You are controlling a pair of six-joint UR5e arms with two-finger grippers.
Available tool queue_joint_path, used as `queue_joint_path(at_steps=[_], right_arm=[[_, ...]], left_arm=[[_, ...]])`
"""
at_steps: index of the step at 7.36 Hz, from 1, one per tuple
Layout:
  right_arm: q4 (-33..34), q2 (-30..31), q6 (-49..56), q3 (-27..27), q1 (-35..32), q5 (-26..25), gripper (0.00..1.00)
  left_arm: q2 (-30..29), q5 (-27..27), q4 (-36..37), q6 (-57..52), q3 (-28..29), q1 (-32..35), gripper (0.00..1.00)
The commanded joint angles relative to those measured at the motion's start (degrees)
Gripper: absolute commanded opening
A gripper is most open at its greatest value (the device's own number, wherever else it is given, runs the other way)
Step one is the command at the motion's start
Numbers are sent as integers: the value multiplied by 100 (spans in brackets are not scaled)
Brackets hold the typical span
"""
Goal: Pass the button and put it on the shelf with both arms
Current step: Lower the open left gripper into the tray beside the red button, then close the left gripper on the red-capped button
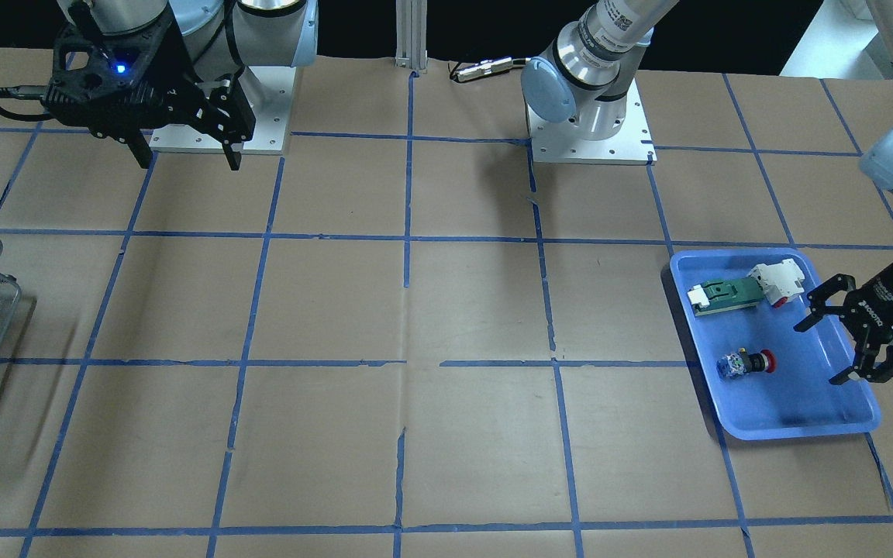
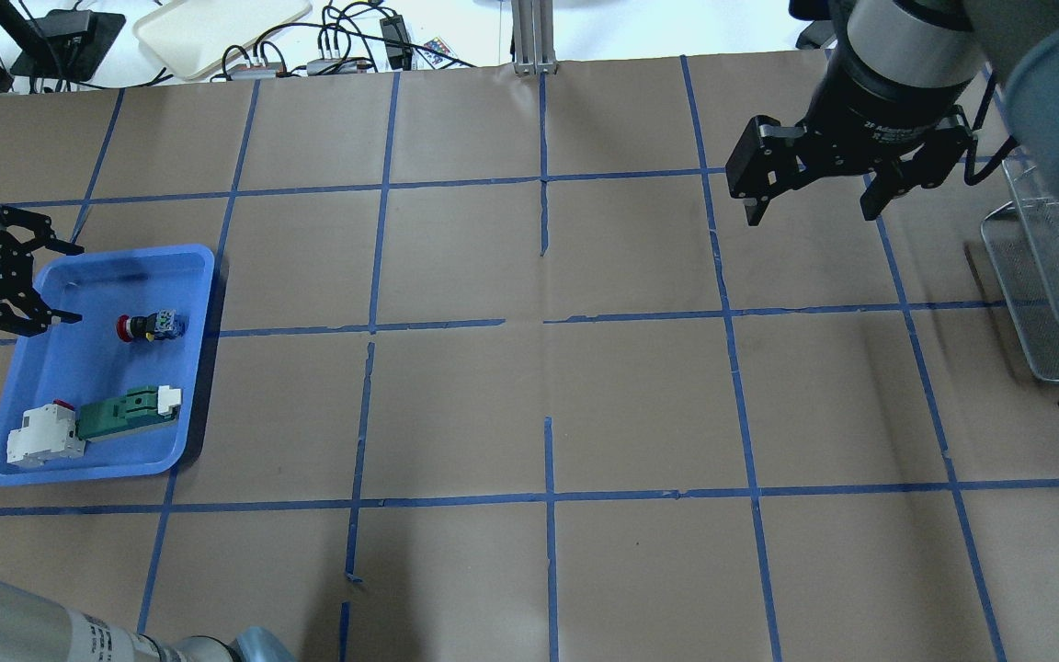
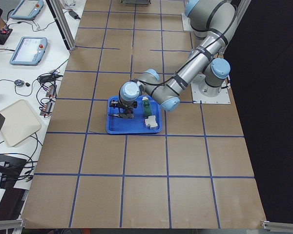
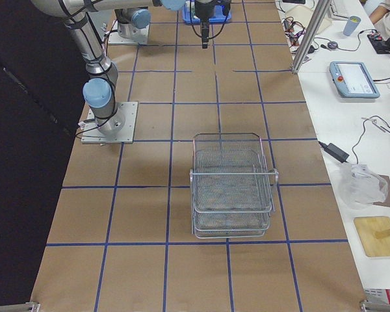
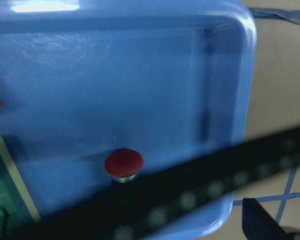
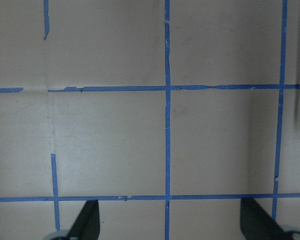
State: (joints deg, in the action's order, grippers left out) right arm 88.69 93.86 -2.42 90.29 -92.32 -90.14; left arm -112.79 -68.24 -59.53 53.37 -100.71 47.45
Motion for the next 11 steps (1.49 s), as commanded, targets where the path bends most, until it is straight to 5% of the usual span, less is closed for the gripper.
queue_joint_path(at_steps=[1,11], right_arm=[[-1,0,-5,41,-6,-12,100],[-54,0,-5,76,-6,49,100]], left_arm=[[-260,48,-6,191,-19,1,97],[-639,215,-68,33,-98,-8,96]])
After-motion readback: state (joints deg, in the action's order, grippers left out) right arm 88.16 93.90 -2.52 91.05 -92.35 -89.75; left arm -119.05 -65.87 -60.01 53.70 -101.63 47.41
